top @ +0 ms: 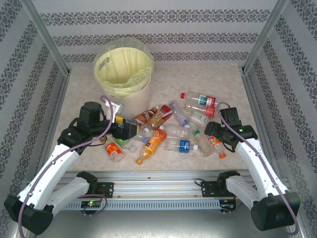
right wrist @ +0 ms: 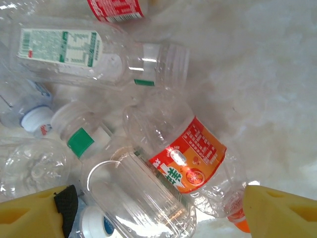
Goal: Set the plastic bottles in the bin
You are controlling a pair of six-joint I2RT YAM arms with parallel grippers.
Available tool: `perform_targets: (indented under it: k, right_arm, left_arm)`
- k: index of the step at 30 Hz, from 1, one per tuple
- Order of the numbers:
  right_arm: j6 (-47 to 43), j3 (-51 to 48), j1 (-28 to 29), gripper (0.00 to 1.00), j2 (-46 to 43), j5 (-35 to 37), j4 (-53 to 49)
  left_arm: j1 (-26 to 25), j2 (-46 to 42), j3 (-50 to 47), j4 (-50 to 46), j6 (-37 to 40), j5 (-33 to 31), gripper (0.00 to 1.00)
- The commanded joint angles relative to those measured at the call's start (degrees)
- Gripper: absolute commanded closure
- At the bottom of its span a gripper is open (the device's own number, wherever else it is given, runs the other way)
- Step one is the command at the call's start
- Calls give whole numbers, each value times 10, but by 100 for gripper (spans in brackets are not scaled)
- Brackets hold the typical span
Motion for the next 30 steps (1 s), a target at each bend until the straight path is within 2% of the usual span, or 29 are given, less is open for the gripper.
perform_targets:
  k: [1, 12, 17, 30]
  right_arm:
    - [11, -5, -12, 15, 23, -17, -22]
    - [-1, -8, -43, 17, 95, -5, 1]
    - [-14, -14, -64, 17, 129, -26, 26]
    - [-13, -34, -76, 15, 193, -46, 88]
  left_arm:
    - [-5, -17, -6, 11, 25, 6, 0]
    - [-5, -20, -5, 6, 21, -13, 0]
    - [-5, -24, -4, 1, 21, -36, 0]
    - [-5, -20, -5, -1, 19, -54, 0]
